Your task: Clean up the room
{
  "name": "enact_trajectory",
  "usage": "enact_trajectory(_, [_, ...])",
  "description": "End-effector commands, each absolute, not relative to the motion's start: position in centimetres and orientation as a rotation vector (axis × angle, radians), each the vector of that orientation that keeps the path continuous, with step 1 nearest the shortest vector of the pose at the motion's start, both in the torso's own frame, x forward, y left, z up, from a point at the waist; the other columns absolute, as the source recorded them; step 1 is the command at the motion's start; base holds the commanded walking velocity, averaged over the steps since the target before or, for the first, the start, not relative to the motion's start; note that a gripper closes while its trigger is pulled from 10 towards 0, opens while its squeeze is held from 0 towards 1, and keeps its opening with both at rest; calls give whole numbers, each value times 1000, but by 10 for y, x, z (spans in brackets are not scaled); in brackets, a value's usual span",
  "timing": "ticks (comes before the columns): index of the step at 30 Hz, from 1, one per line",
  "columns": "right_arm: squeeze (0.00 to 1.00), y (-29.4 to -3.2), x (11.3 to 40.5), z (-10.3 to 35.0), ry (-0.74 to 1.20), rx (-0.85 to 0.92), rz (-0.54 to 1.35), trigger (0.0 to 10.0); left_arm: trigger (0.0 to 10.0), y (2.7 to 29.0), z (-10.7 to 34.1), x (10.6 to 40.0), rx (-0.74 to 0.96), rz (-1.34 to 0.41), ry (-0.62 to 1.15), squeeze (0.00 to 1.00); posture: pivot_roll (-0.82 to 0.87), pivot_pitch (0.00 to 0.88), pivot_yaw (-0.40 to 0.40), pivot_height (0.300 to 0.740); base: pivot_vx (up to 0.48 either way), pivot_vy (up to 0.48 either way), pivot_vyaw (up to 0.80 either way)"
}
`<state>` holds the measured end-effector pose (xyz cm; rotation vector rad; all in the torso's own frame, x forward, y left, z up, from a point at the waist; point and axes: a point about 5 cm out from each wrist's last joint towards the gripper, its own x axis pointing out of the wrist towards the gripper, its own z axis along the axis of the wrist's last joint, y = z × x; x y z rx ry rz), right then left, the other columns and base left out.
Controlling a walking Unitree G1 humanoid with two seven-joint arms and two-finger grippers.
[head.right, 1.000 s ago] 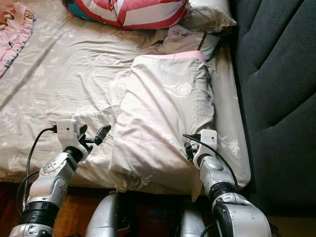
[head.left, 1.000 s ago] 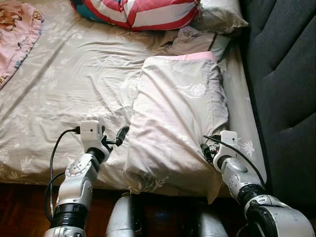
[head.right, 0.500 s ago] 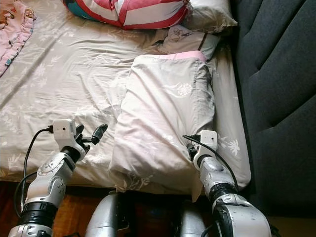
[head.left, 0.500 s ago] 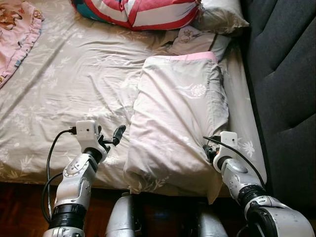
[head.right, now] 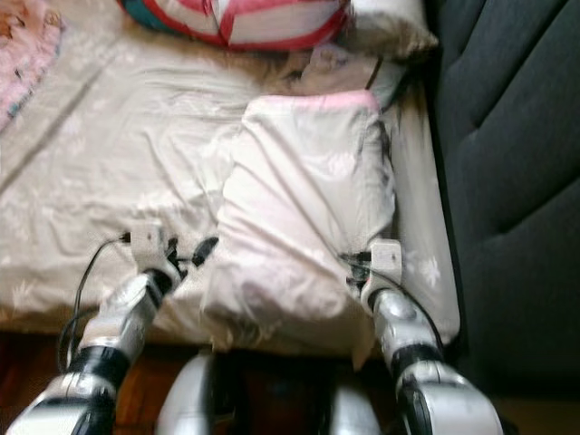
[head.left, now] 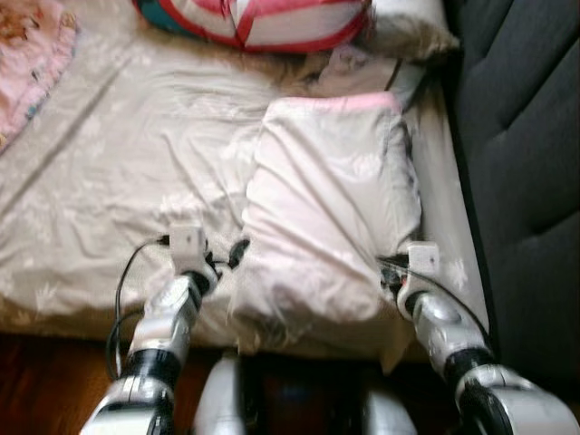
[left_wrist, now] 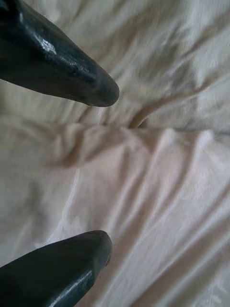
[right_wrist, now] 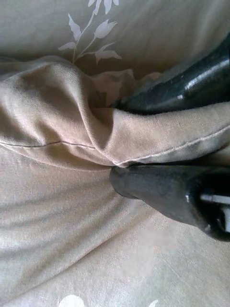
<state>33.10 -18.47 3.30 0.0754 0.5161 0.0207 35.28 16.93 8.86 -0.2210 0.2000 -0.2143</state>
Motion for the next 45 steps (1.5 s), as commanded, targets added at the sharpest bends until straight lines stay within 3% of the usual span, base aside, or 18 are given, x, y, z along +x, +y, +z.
enact_trajectory(1, [0,-192,296,-6,693,77,-3,0,10000,169,71,346,-233,-220,273,0,-102,314,-30,655,0,0,0])
enact_trajectory(9, [0,-188,281,-19,702,90,17,0,10000,165,70,353,-302,-216,293,0,-185,339,-46,655,0,0,0])
enact_trajectory(17, [0,-181,285,-14,650,95,58,0,10000,149,65,351,-326,-306,334,0,-241,367,-64,655,0,0,0])
enact_trajectory(33, [0,-174,277,-13,609,112,105,0,10000,156,57,348,-215,-151,336,0,-265,423,-90,655,0,0,0])
enact_trajectory(45, [0,-172,272,-7,582,122,114,0,10000,163,38,336,-284,-115,463,0,-292,451,-107,655,0,0,0])
